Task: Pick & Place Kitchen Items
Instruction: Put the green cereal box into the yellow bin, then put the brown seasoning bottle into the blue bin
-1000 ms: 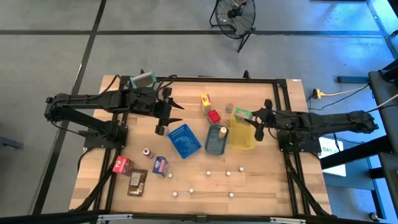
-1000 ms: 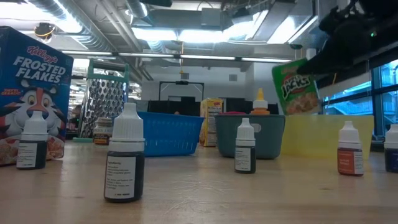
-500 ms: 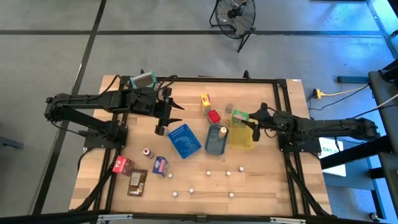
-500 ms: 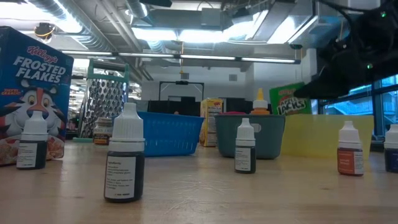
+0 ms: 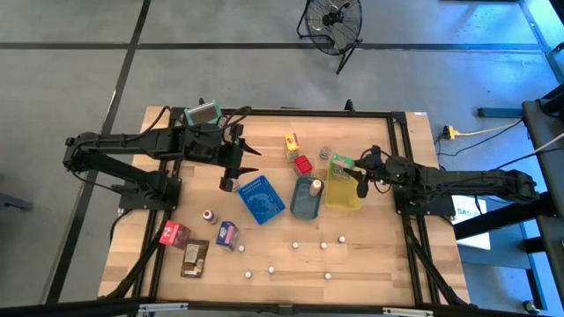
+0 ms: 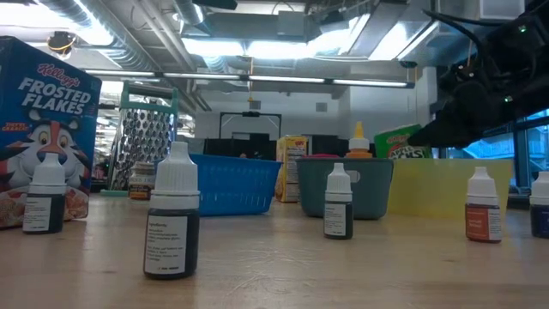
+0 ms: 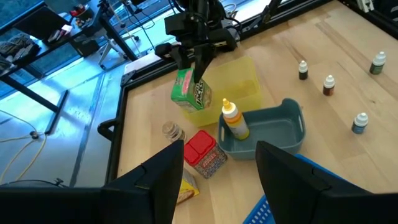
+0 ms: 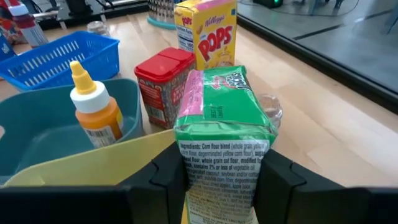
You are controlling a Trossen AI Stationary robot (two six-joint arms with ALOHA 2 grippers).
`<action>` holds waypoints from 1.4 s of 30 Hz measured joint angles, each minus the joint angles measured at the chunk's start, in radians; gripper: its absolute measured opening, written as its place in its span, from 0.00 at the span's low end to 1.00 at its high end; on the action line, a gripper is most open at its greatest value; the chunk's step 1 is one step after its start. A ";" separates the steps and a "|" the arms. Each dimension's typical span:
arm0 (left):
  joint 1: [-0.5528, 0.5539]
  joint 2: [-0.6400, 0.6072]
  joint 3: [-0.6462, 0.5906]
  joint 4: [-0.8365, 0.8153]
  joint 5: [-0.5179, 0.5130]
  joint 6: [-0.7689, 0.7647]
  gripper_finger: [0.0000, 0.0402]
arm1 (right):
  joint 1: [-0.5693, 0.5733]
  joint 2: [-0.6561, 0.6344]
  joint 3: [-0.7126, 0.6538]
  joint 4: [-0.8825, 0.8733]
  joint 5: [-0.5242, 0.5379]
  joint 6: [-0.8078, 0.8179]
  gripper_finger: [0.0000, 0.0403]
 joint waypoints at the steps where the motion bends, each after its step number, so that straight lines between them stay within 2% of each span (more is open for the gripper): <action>1: 0.000 0.000 0.000 0.000 0.000 0.000 0.49 | 0.000 0.001 0.000 0.001 0.000 0.008 0.35; 11: 0.000 0.000 0.000 0.000 0.000 -0.008 0.49 | 0.000 0.020 0.000 0.004 0.027 0.023 0.41; 21: 0.000 0.000 0.000 0.000 0.000 -0.009 0.49 | 0.000 0.021 0.000 0.015 0.054 0.048 0.54; 28: 0.000 0.000 0.000 0.000 0.000 -0.009 0.49 | 0.003 0.021 0.000 0.029 0.034 0.009 0.62; 42: 0.000 0.000 0.000 0.000 0.000 -0.018 0.49 | 0.005 0.015 0.000 0.190 0.056 -0.144 0.63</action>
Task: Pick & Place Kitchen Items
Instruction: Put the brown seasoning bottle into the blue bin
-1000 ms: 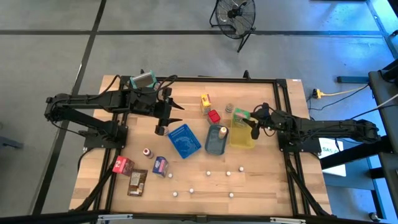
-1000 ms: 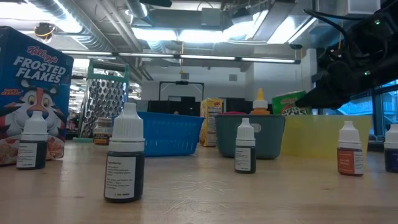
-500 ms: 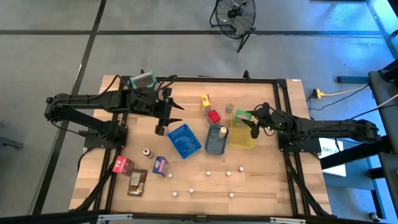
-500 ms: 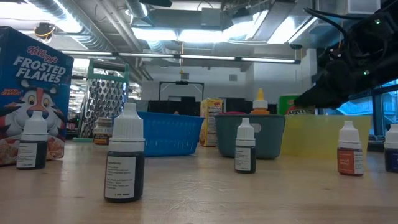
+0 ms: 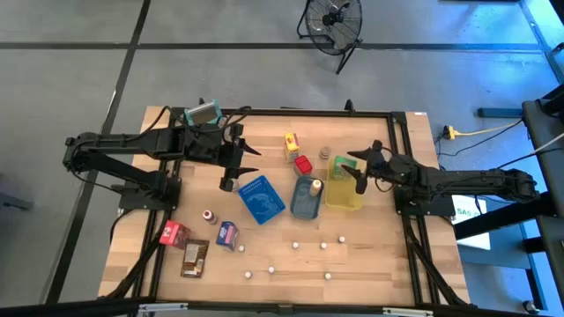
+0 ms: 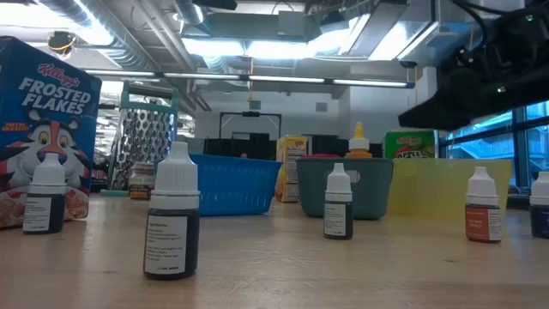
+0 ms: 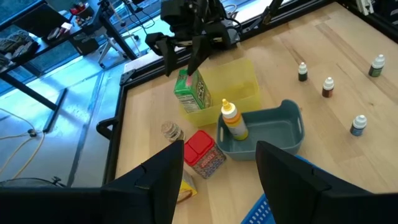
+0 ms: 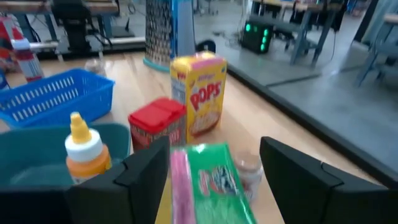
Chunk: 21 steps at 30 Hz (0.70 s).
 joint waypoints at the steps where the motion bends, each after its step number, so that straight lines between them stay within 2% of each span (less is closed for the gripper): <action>1: 0.000 0.000 0.000 0.000 0.000 -0.007 0.49 | 0.000 0.000 0.000 0.017 0.000 -0.010 0.63; 6: 0.000 0.000 0.001 -0.001 0.000 -0.017 0.49 | 0.000 -0.008 0.000 0.134 -0.014 -0.027 0.63; 8: 0.000 0.000 0.001 -0.005 0.000 -0.020 0.49 | 0.000 -0.016 0.000 0.195 -0.071 -0.025 0.63; 14: 0.000 0.000 0.001 -0.007 0.000 -0.081 0.49 | 0.000 -0.049 0.015 0.356 -0.410 -0.014 0.63; 17: 0.000 0.000 0.001 -0.007 0.000 -0.122 0.49 | 0.000 -0.062 0.073 0.323 -0.561 0.059 0.62; 21: 0.000 0.000 0.001 -0.007 0.000 -0.185 0.49 | 0.009 -0.060 0.169 0.158 -0.773 0.139 0.59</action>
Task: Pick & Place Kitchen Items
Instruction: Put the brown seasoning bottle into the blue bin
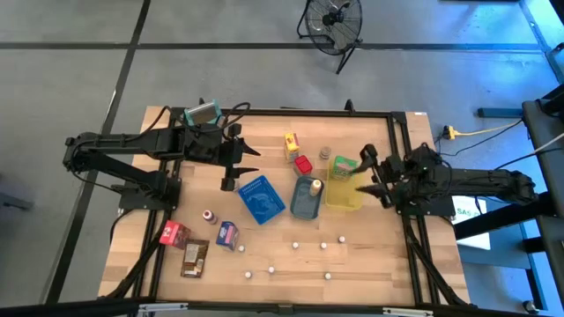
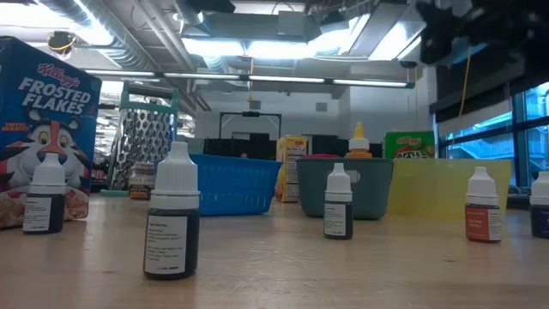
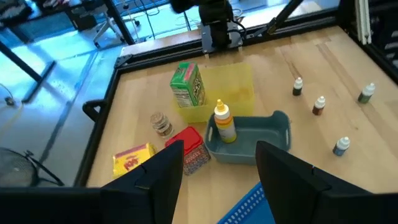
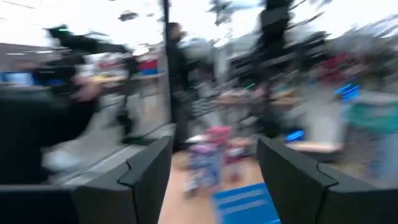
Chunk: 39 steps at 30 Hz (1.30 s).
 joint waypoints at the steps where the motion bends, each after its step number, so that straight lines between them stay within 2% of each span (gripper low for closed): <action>1: 0.000 0.000 0.000 0.000 0.000 -0.020 0.49 | 0.010 0.003 0.025 -0.045 -0.027 0.017 0.58; 6: 0.000 0.000 0.000 0.000 0.000 -0.087 0.49 | 0.092 0.015 0.131 -0.269 -0.045 0.050 0.55; 10: 0.000 0.000 0.000 0.000 0.000 -0.103 0.49 | 0.156 0.037 0.187 -0.344 -0.038 0.075 0.54; 18: -0.001 0.000 0.000 0.000 0.000 -0.102 0.49 | 0.276 0.098 0.202 -0.393 0.191 0.075 0.54; 28: -0.023 0.000 0.000 0.000 0.000 -0.118 0.49 | 0.337 0.144 0.202 -0.380 0.352 -0.007 0.54; 34: -0.085 0.000 0.000 -0.060 -0.014 -0.171 0.49 | 0.345 0.161 0.202 -0.378 0.381 -0.022 0.54; 39: -0.153 0.001 0.000 -0.125 -0.128 -0.214 0.49 | 0.345 0.169 0.202 -0.381 0.381 -0.023 0.54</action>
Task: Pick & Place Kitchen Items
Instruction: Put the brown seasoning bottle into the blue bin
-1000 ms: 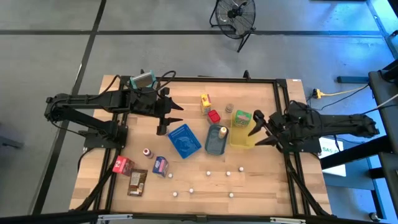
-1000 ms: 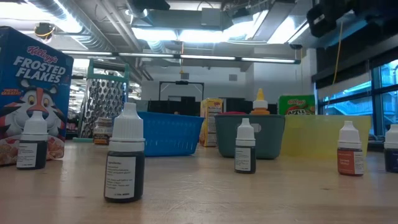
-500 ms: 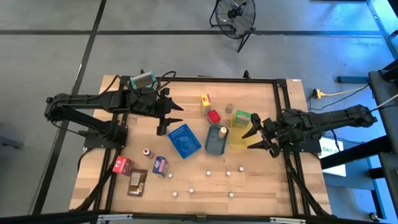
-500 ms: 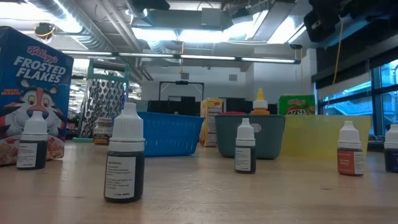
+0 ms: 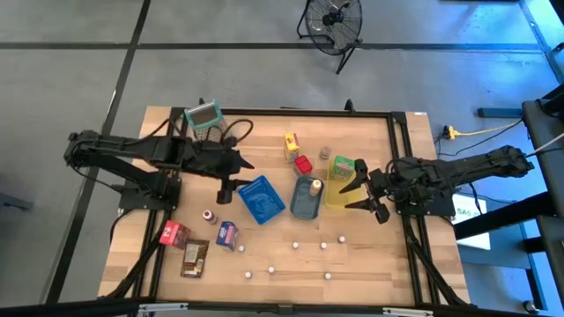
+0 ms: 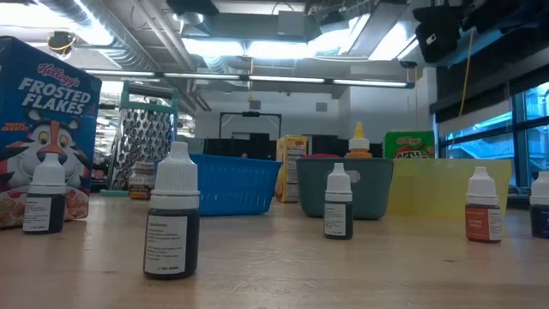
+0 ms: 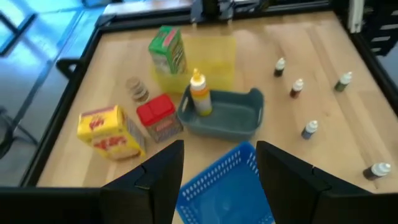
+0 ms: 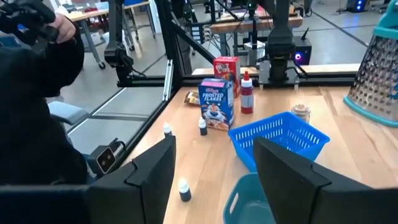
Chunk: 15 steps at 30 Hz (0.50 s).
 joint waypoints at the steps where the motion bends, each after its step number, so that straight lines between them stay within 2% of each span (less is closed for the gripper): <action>1: -0.010 0.000 0.000 -0.009 -0.011 -0.016 0.49 | 0.000 0.000 0.000 0.003 0.000 0.000 0.54; 8: -0.094 -0.001 0.000 -0.073 -0.042 -0.076 0.49 | 0.000 0.000 0.000 0.003 0.026 -0.008 0.54; 11: -0.118 -0.002 0.000 -0.071 -0.088 -0.080 0.49 | 0.000 -0.001 0.000 0.003 0.026 -0.011 0.54; 15: -0.131 -0.002 0.000 -0.085 -0.102 -0.029 0.49 | 0.000 -0.001 0.000 0.003 0.026 -0.012 0.54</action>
